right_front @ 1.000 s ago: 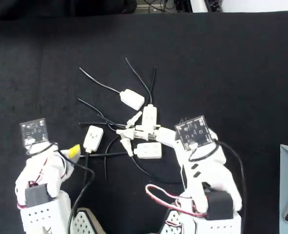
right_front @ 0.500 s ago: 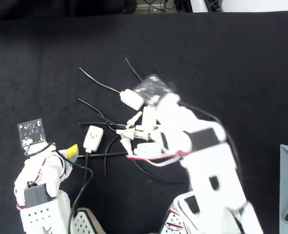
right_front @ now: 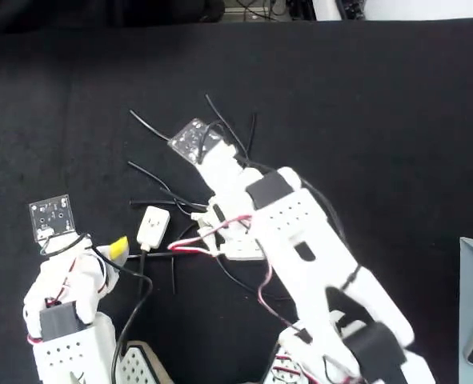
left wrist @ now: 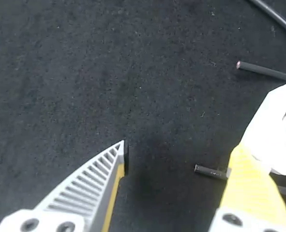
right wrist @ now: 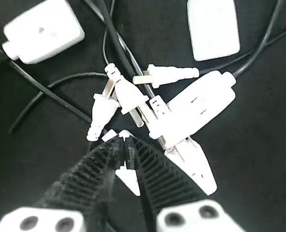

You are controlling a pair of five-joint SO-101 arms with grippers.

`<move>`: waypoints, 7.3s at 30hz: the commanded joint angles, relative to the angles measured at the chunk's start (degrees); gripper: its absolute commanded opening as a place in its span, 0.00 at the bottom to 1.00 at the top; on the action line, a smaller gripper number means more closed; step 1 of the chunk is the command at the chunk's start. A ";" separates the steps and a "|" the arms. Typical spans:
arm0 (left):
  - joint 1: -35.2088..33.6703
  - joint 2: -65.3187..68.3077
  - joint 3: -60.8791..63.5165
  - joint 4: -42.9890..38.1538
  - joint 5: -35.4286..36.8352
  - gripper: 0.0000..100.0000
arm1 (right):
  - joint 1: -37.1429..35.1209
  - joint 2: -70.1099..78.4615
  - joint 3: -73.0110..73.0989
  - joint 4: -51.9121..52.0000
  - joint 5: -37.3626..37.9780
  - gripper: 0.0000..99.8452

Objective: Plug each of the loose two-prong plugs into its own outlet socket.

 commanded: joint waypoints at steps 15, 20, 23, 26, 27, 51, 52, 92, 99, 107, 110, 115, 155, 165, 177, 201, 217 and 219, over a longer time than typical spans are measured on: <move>-0.66 -0.18 -1.01 -0.70 0.09 0.33 | -3.52 28.00 -24.57 6.95 4.75 0.12; -0.66 -0.18 -1.01 -0.70 0.09 0.33 | -3.52 33.80 -27.38 7.21 4.75 0.12; -0.66 -0.18 -1.01 -0.70 0.09 0.33 | -3.60 36.09 -28.44 7.03 4.75 0.12; -0.66 -0.18 -1.01 -0.70 0.09 0.33 | -4.31 38.02 -28.70 7.21 4.75 0.12; -0.66 -0.18 -1.01 -0.70 0.09 0.33 | -5.10 38.55 -28.79 7.30 4.75 0.12; -0.66 -0.18 -1.01 -0.70 0.09 0.33 | -13.01 40.57 -28.88 10.37 -0.79 0.12; -0.66 -0.18 -1.01 -0.70 0.09 0.33 | -12.92 40.22 -28.88 10.37 -1.85 0.12; -0.66 -0.18 -0.40 -0.79 0.09 0.33 | 5.36 15.43 -28.26 23.82 2.81 0.01; -0.66 -0.18 -0.75 -0.97 0.09 0.33 | 16.97 7.78 -15.96 21.10 7.74 0.01; -0.66 -0.18 -7.87 -1.14 0.70 0.33 | 18.20 -4.00 -12.88 22.59 1.76 0.01; -0.66 -0.18 -13.76 -1.14 4.13 0.33 | 16.26 -12.44 -12.35 23.74 -2.73 0.01; -0.04 -0.18 -20.79 -3.08 6.59 0.29 | 14.33 -26.42 -8.04 21.89 -6.59 0.01; 45.32 -0.18 -14.64 -26.64 6.15 0.03 | -13.80 -76.00 43.56 -15.82 -19.08 0.01; 55.25 -0.18 -14.20 -26.55 -6.68 0.03 | -13.71 -76.18 48.13 -16.18 -16.44 0.01; 45.85 -0.18 -15.52 -26.64 -8.26 0.03 | -13.54 -76.53 48.04 -16.18 -16.35 0.01; 56.40 -0.18 -12.79 -26.55 -15.38 0.03 | -13.54 -76.00 49.45 -17.49 -16.26 0.01; 19.12 0.44 -16.48 -9.67 -15.38 0.03 | -5.63 -75.91 49.54 -17.41 -16.70 0.01; 18.15 0.53 -16.57 -8.09 -15.47 0.03 | -5.63 -75.91 49.89 -17.49 -16.79 0.01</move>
